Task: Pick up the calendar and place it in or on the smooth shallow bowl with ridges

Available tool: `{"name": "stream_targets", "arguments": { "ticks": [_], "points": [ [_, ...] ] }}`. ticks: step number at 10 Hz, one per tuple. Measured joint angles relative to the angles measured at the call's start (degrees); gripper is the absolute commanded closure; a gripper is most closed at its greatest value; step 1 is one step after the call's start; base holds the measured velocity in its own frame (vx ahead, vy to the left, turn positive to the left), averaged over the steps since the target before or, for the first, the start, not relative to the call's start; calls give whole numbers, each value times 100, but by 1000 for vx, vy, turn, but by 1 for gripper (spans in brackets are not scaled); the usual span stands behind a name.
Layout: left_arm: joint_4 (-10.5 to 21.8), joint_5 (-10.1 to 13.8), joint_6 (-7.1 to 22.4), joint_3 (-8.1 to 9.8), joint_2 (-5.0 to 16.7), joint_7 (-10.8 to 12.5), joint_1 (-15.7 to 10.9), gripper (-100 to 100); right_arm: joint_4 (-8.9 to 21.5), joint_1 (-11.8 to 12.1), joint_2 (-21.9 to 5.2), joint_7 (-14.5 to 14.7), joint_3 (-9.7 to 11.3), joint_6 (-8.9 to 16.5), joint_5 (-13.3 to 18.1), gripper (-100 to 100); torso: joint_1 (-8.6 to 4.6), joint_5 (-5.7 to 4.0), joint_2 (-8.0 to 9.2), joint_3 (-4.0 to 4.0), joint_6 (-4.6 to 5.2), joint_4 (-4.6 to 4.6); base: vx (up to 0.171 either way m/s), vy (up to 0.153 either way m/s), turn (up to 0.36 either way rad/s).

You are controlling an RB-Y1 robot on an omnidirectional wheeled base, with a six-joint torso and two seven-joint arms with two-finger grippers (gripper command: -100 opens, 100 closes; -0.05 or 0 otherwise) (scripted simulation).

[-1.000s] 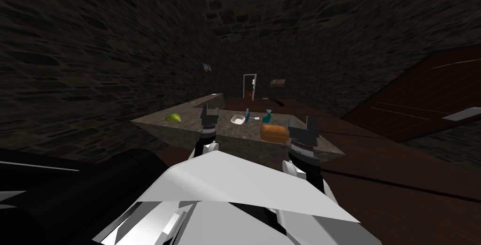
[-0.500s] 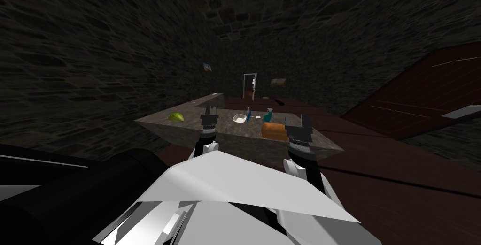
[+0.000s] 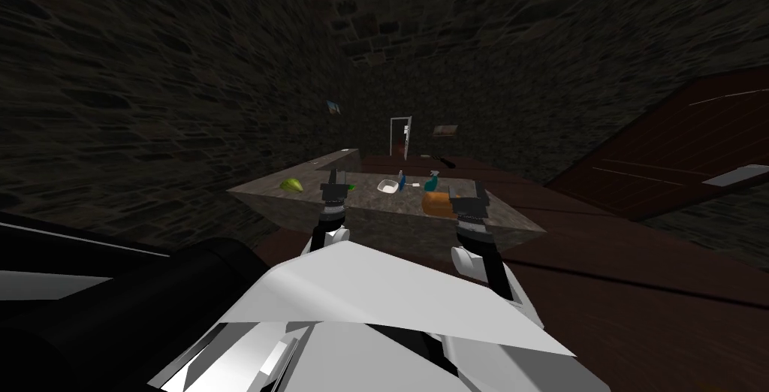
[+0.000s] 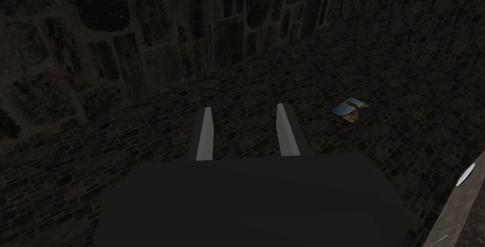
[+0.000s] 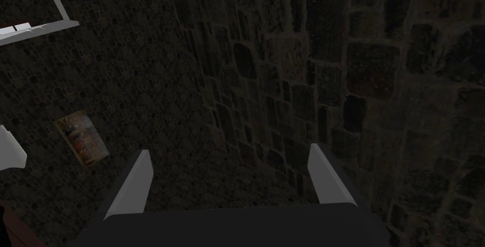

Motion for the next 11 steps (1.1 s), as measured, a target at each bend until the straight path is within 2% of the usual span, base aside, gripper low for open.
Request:
{"name": "stream_targets", "arguments": {
  "ticks": [3,5,11],
  "points": [
    [0,0,0,0,0,0,0,0,329,-302,-85,-432,-16,200,-275,-100,-9,-2,-16,-9,0,-4,-67,66,12],
    [0,0,0,0,0,0,1,0,446,-460,-92,-683,-13,374,-423,-100,-11,-2,-22,-13,0,-5,-77,74,25],
    [0,0,0,0,0,0,1,0,1158,-1091,-136,-1577,-113,906,-1044,-100,-12,-2,-29,-17,1,-6,-52,64,27]
  ]
}}
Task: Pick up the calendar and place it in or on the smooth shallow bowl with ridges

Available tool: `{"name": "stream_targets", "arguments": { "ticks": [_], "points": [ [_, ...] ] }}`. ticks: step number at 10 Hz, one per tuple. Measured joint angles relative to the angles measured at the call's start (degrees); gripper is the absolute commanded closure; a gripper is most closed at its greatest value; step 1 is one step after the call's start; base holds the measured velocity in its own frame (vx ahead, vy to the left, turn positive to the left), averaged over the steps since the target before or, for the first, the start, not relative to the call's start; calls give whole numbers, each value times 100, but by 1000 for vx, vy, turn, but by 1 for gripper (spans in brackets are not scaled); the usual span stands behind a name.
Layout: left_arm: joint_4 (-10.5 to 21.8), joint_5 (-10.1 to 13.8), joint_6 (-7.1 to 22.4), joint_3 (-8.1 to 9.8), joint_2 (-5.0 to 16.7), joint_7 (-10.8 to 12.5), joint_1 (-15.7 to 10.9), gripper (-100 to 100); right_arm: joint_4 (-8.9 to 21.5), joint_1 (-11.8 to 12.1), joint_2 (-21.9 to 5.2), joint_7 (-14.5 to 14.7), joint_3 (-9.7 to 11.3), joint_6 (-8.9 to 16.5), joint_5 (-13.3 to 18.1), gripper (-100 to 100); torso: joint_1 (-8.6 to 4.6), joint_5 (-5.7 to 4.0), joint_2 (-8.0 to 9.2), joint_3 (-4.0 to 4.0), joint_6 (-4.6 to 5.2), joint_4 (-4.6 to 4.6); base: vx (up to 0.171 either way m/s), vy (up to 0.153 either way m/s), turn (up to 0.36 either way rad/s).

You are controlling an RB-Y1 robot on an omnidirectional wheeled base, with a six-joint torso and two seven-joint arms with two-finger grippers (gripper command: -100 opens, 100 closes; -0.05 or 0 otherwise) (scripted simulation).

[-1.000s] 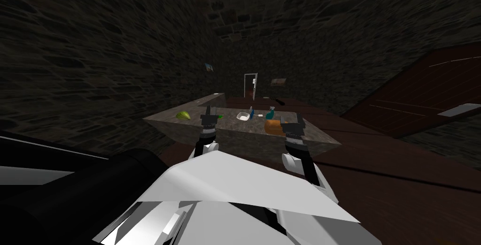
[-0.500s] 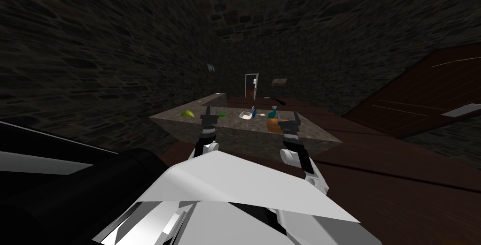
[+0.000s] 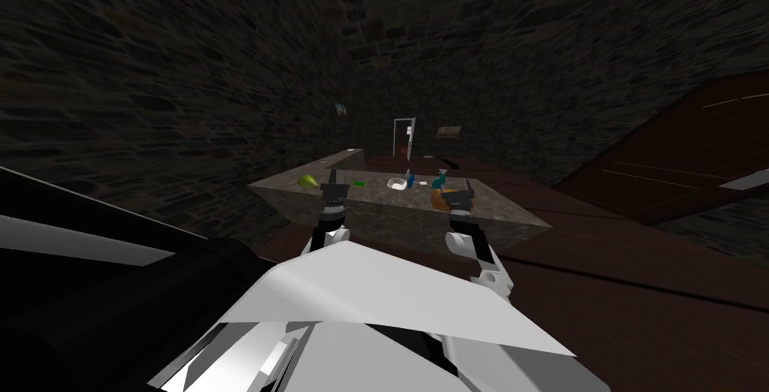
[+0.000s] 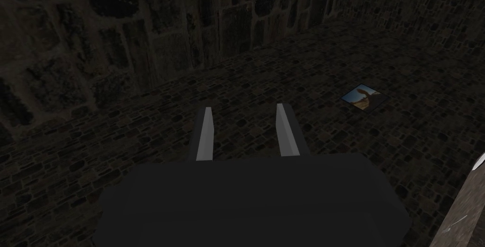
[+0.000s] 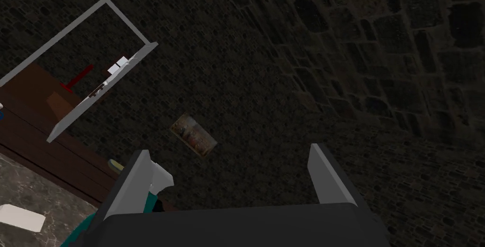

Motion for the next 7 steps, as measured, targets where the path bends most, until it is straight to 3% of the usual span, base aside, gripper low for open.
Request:
{"name": "stream_targets", "arguments": {
  "ticks": [7],
  "points": [
    [0,0,0,0,0,0,1,0,777,-494,28,-987,-153,568,-687,-100,1,1,-11,-6,2,-2,-27,71,56]
  ]
}}
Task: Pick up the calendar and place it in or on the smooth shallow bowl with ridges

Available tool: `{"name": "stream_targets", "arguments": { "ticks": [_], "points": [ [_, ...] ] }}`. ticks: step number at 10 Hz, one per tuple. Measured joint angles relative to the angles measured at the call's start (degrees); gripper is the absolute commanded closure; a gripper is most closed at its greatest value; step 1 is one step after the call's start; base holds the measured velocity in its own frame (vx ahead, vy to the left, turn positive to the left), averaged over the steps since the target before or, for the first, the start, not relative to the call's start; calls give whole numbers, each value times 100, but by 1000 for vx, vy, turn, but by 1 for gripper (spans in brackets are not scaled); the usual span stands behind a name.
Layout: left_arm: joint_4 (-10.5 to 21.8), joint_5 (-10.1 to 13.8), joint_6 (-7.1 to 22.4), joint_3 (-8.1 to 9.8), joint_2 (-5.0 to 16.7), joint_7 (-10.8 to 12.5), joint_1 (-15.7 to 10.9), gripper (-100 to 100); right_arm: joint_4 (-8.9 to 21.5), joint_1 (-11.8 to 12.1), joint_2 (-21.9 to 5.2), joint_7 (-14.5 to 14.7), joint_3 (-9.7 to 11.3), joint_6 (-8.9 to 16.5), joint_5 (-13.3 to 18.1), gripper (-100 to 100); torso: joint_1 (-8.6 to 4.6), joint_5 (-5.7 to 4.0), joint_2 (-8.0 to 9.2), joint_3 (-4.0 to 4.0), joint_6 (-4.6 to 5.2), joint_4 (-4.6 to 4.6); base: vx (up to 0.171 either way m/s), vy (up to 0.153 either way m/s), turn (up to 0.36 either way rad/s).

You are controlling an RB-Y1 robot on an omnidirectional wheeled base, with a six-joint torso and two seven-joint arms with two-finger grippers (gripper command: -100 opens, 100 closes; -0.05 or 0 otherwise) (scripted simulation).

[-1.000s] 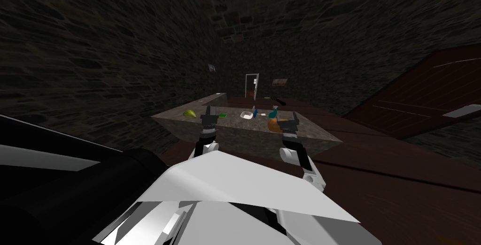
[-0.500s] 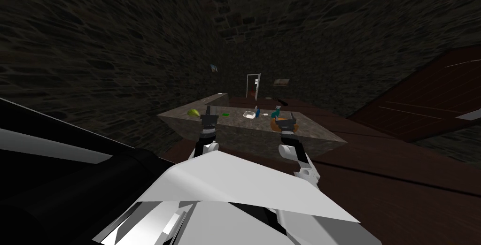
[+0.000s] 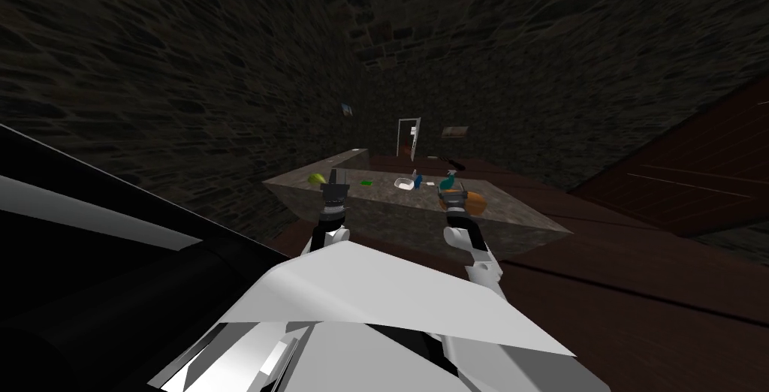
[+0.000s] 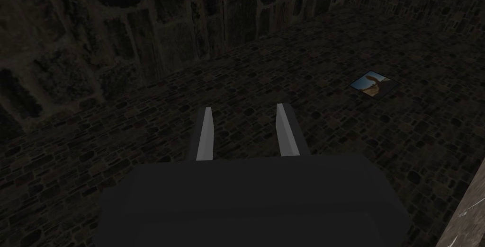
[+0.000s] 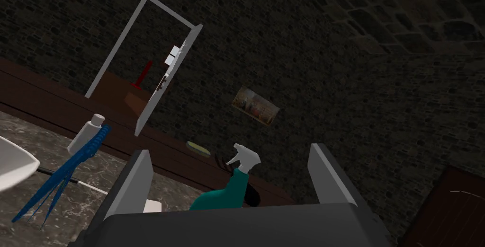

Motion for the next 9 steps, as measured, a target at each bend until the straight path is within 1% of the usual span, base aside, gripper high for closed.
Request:
{"name": "stream_targets", "arguments": {
  "ticks": [1,3,5,7,9],
  "points": [
    [0,0,0,0,0,0,0,0,121,-92,-15,-151,-51,100,-115,-100,-7,-2,1,0,-1,0,-15,68,109],
    [0,0,0,0,0,0,0,0,576,-354,56,-472,-146,310,-380,-100,3,0,-7,-4,-2,-1,11,65,82],
    [0,0,0,0,0,0,0,0,656,-321,56,-729,-192,458,-551,-100,-12,-3,-9,-5,0,-2,29,41,87],
    [0,0,0,0,0,0,1,0,934,-429,94,-1042,-319,697,-807,-100,-9,-2,-23,-13,0,-5,65,59,129],
    [0,0,0,0,0,0,1,0,1312,-602,69,-1359,-471,938,-1076,-100,-9,-2,-30,-18,0,-7,73,39,115]
  ]
}}
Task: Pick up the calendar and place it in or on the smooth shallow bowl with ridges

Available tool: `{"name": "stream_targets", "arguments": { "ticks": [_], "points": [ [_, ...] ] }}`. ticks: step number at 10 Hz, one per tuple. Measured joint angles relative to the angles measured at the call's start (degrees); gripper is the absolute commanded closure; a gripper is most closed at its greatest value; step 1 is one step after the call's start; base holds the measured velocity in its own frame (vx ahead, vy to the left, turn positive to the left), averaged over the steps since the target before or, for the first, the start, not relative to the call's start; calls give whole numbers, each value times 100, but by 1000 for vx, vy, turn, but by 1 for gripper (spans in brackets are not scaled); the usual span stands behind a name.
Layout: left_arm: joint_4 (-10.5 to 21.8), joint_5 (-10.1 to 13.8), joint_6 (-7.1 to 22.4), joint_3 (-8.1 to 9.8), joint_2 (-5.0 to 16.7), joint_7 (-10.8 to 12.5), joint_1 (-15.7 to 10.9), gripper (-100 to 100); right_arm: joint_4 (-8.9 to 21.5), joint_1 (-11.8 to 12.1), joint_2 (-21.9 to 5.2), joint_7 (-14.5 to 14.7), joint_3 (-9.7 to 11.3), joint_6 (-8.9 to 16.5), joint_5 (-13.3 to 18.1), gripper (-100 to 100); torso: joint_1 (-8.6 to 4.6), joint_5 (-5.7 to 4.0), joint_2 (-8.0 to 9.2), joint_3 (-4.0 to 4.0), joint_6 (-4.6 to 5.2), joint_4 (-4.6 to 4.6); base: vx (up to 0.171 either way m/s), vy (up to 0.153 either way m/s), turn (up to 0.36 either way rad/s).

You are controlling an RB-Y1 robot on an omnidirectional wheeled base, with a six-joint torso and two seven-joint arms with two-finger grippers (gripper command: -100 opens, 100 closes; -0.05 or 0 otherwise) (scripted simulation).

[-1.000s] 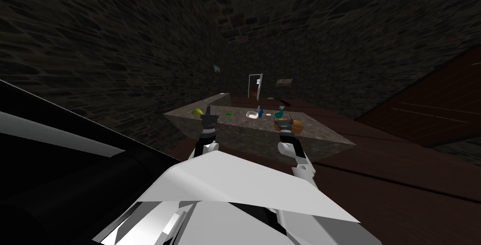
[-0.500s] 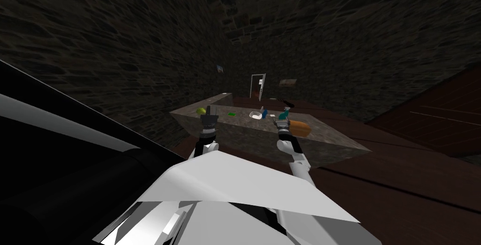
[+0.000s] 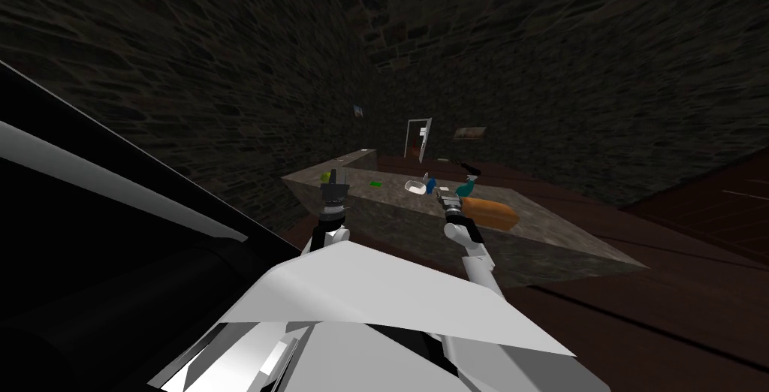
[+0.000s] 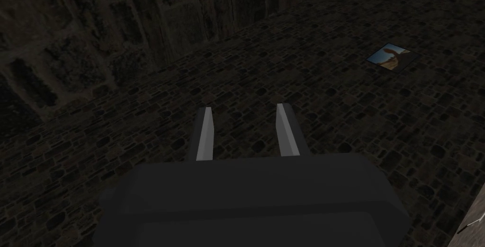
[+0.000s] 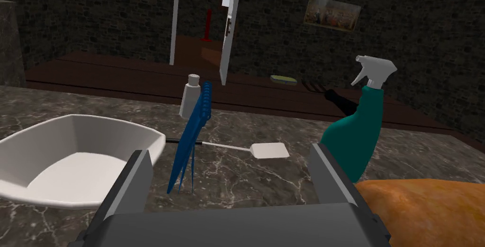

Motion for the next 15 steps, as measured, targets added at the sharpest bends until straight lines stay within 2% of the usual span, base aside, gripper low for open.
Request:
{"name": "stream_targets", "arguments": {
  "ticks": [1,4,6,10,12,13,14,15],
  "points": [
    [0,0,0,0,0,0,0,0,53,30,52,-130,-73,121,-99,-100,-7,-1,-1,0,1,0,58,3,29],
    [0,0,0,0,0,0,0,0,412,-61,-45,-441,-186,266,-356,-100,-16,-4,-1,0,1,0,82,9,101],
    [0,0,0,0,0,0,1,0,592,-125,-17,-625,-356,491,-520,-100,-13,-3,-16,-9,0,-3,125,11,124],
    [0,0,0,1,1,0,1,0,1108,-228,-146,-1022,-469,597,-891,-100,-32,-7,-29,-16,2,-6,145,-32,88],
    [0,0,0,1,1,0,2,0,1138,-268,-132,-1126,-610,733,-974,-100,-33,-7,-41,-23,3,-8,112,-21,26],
    [0,0,0,1,0,0,1,0,1133,-271,-132,-1134,-619,751,-977,0,-18,-5,0,-3,4,-2,0,0,0],
    [0,0,0,1,0,0,0,0,1134,-271,-132,-1133,-618,749,-977,-100,-15,-3,20,11,4,4,0,0,0],
    [0,0,0,1,0,0,0,0,1134,-271,-132,-1133,-618,749,-977,100,-15,-3,28,15,4,6,0,0,0]
  ]
}}
